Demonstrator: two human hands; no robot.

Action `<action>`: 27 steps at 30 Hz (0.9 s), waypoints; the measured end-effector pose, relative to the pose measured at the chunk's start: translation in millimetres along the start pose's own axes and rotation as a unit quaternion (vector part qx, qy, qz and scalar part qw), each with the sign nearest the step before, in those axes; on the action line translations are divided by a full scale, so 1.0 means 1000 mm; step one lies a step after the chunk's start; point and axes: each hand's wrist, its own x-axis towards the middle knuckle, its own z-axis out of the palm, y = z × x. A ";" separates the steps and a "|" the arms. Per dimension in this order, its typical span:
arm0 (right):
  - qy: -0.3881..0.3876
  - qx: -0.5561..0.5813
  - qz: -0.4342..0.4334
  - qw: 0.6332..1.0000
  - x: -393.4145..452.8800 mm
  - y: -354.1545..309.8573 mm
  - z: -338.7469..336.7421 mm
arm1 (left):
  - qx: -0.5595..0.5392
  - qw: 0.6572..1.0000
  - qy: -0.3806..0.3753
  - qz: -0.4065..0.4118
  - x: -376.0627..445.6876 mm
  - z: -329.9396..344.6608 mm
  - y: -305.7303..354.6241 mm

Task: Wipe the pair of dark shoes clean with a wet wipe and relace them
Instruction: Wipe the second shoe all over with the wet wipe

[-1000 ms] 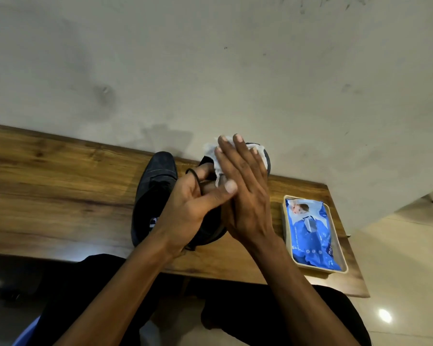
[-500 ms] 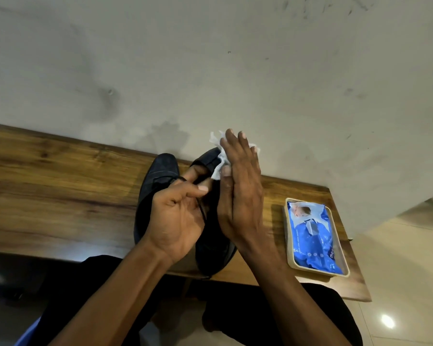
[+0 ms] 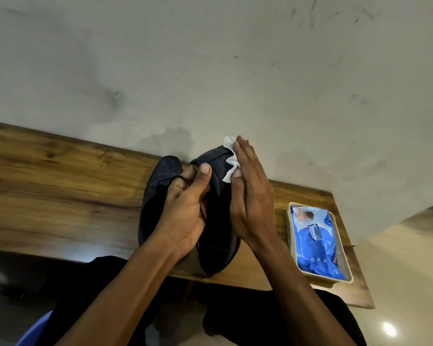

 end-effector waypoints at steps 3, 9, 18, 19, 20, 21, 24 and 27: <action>0.006 -0.010 -0.003 1.000 0.018 -0.004 -0.007 | 0.019 1.000 -0.018 0.013 -0.003 0.002 -0.001; -0.135 -0.079 0.080 0.984 0.059 -0.020 -0.031 | 0.034 0.999 -0.037 0.015 -0.010 0.010 -0.007; -0.058 -0.117 -0.025 0.991 0.033 -0.022 -0.012 | -0.036 0.999 -0.024 0.009 -0.008 0.008 -0.002; -0.040 -0.108 -0.031 0.993 0.027 -0.020 -0.010 | -0.036 0.999 -0.025 0.010 -0.009 0.008 -0.001; -0.030 -0.101 -0.035 0.994 0.022 -0.019 -0.009 | -0.036 0.999 -0.024 0.010 -0.009 0.009 0.000; -0.027 -0.098 -0.040 0.994 0.017 -0.019 -0.009 | -0.037 0.999 -0.022 0.010 -0.010 0.010 0.000; -0.033 -0.061 -0.034 0.997 0.007 -0.018 -0.012 | -0.037 0.999 -0.021 0.011 -0.009 0.012 0.000; -0.011 0.000 0.007 1.000 0.007 -0.013 -0.018 | -0.035 0.999 -0.018 0.008 -0.008 0.013 0.001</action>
